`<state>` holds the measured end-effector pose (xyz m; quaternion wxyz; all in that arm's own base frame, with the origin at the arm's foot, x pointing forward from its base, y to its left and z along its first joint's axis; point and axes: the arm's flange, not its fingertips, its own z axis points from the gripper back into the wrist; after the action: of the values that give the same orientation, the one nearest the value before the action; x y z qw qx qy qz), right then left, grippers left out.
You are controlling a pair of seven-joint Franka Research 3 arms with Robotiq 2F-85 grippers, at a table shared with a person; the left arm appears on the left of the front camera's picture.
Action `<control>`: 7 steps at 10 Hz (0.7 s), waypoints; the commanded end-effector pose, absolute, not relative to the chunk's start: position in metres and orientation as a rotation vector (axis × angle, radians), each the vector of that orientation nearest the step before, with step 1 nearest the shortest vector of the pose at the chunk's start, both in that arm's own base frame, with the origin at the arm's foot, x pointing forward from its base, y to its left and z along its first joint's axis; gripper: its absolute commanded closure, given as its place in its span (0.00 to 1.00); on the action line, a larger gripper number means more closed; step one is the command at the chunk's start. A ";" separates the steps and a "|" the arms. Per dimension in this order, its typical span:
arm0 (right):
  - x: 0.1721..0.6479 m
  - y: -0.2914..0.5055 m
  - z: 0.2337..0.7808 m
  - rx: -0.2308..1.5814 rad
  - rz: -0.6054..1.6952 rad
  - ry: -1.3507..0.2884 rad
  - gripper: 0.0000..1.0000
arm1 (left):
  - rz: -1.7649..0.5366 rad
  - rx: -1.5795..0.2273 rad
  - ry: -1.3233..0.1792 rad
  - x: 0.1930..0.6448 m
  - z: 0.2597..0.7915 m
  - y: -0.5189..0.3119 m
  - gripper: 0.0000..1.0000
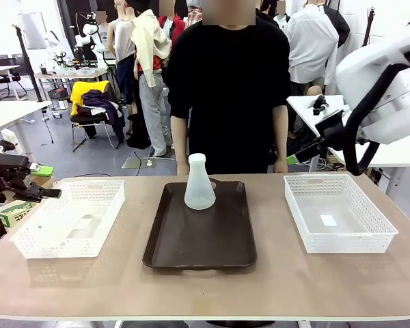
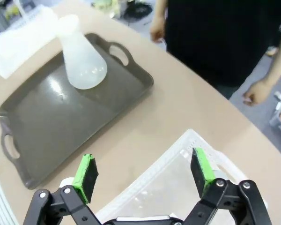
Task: Prepare the laboratory tools.
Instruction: Pick up the Big flask that the person points to.
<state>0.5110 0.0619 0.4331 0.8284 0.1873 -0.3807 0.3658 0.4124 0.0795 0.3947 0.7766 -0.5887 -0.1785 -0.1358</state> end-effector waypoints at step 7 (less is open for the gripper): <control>0.506 0.057 0.428 0.416 0.735 -0.833 0.00 | -0.293 -1.285 -0.396 0.413 0.397 0.080 0.00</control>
<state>0.5072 0.0574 0.4241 0.8249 0.1959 -0.3994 0.3489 0.4124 0.0795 0.3947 0.7766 -0.5887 -0.1785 -0.1359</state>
